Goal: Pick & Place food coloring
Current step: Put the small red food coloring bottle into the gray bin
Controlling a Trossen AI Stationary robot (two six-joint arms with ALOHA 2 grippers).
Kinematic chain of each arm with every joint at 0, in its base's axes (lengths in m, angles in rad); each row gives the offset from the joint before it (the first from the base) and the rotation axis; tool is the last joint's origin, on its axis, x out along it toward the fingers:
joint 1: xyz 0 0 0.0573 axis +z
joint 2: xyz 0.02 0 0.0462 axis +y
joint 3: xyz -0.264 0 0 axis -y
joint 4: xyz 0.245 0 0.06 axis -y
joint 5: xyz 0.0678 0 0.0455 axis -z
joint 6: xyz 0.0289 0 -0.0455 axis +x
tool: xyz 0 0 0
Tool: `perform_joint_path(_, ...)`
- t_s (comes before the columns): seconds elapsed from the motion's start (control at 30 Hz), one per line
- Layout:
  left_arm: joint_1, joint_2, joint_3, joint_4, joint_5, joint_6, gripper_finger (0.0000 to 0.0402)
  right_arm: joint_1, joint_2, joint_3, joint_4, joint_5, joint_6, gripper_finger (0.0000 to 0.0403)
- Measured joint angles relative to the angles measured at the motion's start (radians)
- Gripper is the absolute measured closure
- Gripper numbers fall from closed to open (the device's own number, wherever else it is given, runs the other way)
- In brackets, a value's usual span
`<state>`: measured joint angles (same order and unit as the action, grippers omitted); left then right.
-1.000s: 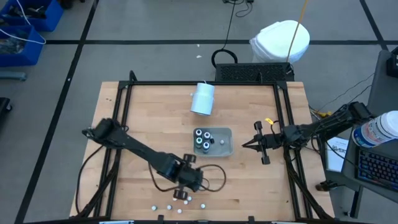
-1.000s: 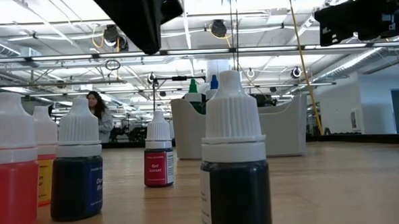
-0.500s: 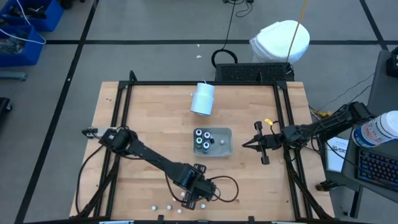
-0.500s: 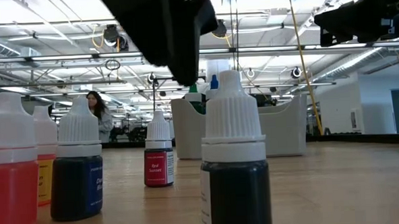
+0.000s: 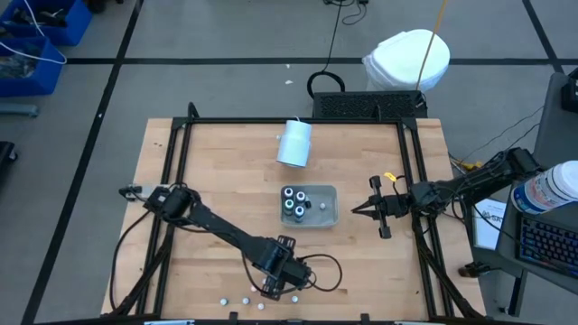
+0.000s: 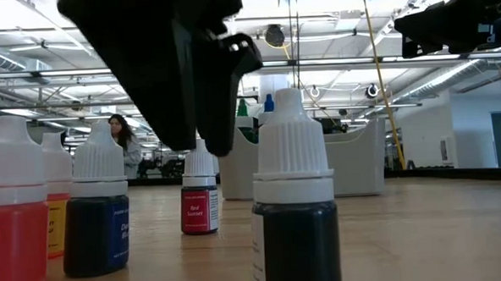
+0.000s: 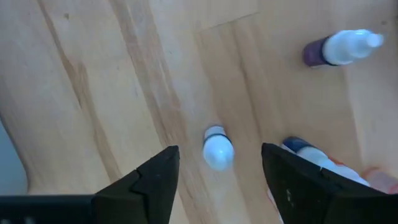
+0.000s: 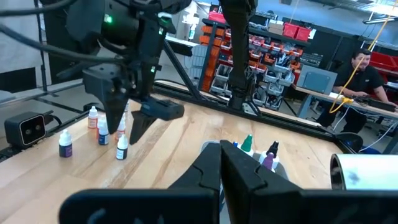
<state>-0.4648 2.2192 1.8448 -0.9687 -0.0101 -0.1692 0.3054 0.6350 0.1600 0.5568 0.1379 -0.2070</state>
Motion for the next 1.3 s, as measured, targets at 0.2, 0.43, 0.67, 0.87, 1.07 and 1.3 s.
perform_joint_path(0.2, 0.0, 0.0, -0.003, 0.021, -0.02, -0.01, 0.0189, 0.0, 0.0, 0.0, 0.0, 0.0, 0.0, 0.0403)
perform_joint_path(0.43, -0.004, 0.0, -0.003, 0.025, -0.009, -0.009, 0.0208, 0.0, 0.0, 0.0, 0.0, 0.0, 0.0, 0.0403)
perform_joint_path(0.67, -0.009, 0.017, -0.004, 0.031, -0.009, -0.008, 0.0205, 0.0, 0.0, 0.0, 0.0, 0.0, 0.0, 0.0403)
perform_joint_path(0.87, -0.009, 0.026, -0.004, 0.037, -0.016, -0.012, 0.02, 0.0, 0.0, 0.0, 0.0, 0.0, 0.0, 0.0403)
perform_joint_path(1.07, -0.009, 0.026, -0.004, 0.036, -0.016, -0.008, 0.0199, 0.0, 0.0, 0.0, 0.0, 0.0, 0.0, 0.0403)
perform_joint_path(1.3, -0.009, 0.026, -0.004, 0.037, -0.016, 0.017, 0.0219, 0.0, 0.0, 0.0, -0.005, 0.0, 0.0, 0.0403)
